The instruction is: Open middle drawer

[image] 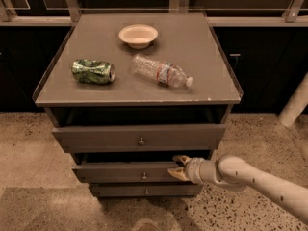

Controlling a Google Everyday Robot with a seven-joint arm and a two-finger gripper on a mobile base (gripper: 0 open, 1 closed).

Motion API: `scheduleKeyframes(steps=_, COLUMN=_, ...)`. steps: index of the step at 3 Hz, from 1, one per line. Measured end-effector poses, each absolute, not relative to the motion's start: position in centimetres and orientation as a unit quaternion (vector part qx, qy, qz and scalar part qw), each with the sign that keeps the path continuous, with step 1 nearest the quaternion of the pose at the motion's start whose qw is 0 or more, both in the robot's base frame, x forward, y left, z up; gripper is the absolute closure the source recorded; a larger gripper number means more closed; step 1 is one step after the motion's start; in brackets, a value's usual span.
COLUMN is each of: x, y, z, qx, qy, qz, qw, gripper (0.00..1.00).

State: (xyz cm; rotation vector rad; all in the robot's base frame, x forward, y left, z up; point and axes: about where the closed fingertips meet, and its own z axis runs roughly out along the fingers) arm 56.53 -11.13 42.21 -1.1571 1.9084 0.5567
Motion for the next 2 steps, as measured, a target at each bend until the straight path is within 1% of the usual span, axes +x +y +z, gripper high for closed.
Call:
scheduleKeyframes(steps=1, x=56.5, y=-11.1, z=42.6, qx=-0.459, qy=0.757, qz=0.221, qw=0.408, gripper=1.0)
scheduleKeyframes(steps=2, x=55.3, y=-11.1, z=42.5, qx=-0.451, qy=0.763, qz=0.223, qw=0.405, gripper=1.0)
